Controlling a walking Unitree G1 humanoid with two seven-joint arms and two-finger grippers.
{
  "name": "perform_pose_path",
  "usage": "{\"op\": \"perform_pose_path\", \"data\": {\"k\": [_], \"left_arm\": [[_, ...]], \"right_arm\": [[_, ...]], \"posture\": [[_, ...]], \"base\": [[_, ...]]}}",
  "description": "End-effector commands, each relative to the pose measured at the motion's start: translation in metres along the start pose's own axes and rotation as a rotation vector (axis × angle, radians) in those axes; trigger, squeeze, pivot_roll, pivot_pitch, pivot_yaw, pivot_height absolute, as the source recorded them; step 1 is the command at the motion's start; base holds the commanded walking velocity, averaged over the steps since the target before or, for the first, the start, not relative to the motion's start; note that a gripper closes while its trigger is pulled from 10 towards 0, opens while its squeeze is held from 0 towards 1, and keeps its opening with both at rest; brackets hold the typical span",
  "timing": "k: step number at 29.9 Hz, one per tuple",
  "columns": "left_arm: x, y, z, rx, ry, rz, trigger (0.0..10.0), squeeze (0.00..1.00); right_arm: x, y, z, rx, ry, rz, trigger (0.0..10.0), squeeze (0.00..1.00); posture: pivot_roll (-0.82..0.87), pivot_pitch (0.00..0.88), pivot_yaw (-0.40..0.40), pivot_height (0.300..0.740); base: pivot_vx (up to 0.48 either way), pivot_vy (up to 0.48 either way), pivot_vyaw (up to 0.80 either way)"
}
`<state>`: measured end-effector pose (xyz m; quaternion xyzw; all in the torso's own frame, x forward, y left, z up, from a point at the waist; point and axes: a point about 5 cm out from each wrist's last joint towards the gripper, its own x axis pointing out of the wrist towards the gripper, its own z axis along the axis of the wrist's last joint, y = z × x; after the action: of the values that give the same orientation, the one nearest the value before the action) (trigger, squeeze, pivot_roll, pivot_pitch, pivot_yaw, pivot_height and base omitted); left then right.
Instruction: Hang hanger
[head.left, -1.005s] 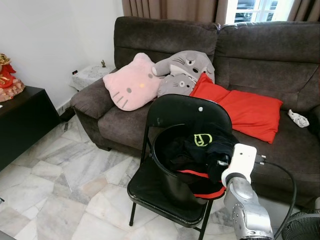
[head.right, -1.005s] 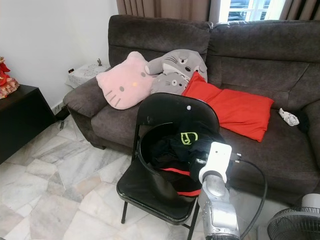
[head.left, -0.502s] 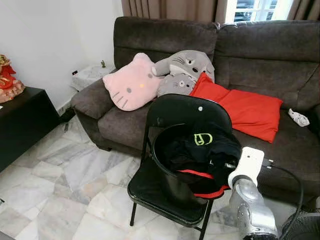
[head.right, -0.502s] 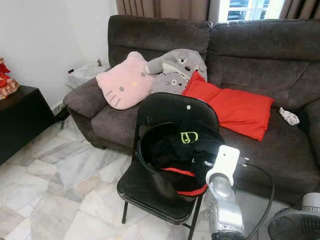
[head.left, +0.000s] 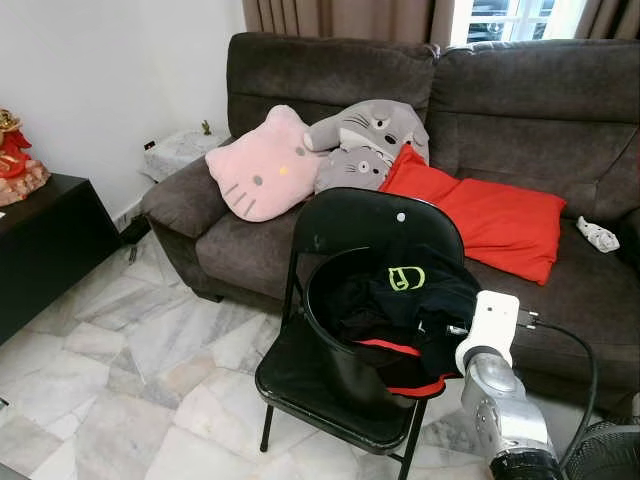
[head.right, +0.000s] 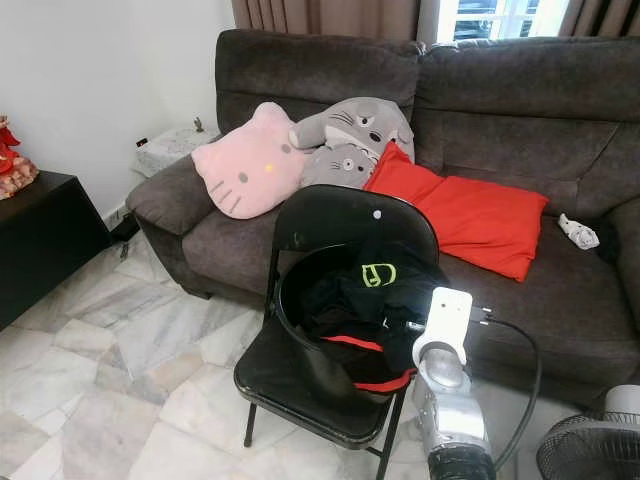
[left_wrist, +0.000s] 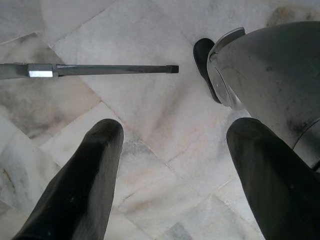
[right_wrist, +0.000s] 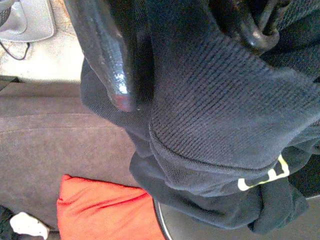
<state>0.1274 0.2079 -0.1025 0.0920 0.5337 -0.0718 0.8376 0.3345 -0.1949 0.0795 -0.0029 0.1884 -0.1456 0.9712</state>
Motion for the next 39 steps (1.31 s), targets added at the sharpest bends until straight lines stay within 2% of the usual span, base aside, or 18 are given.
{"op": "perform_pose_path", "data": {"k": [1,7,8,23,39], "left_arm": [[-0.001,0.005,-0.004,0.008,0.022,0.007,10.0,0.0],[-0.002,0.006,-0.005,0.009,0.023,0.009,10.0,0.0],[-0.002,0.006,-0.005,0.008,0.023,0.01,10.0,0.0],[-0.002,0.006,-0.005,0.01,0.024,0.009,10.0,0.0],[-0.002,0.005,-0.006,0.005,0.026,0.009,10.0,0.0]], "right_arm": [[0.002,0.005,0.007,0.01,-0.029,0.015,10.0,0.0],[0.004,0.004,0.016,0.033,-0.079,0.015,10.0,0.0],[0.005,0.004,0.018,0.04,-0.095,0.014,0.0,0.0],[0.006,0.01,0.011,0.028,-0.085,0.024,0.0,0.0],[0.007,0.013,0.013,0.033,-0.097,0.032,0.0,0.0]], "posture": [[-0.07,0.0,0.119,0.74],[-0.06,0.0,0.119,0.74],[-0.06,0.0,0.119,0.74],[-0.06,0.0,0.118,0.74],[-0.06,0.0,0.114,0.74]], "base": [[0.0,0.0,0.0],[0.0,0.0,0.0],[0.0,0.0,0.0],[0.0,0.0,0.0],[0.0,0.0,0.0]]}}
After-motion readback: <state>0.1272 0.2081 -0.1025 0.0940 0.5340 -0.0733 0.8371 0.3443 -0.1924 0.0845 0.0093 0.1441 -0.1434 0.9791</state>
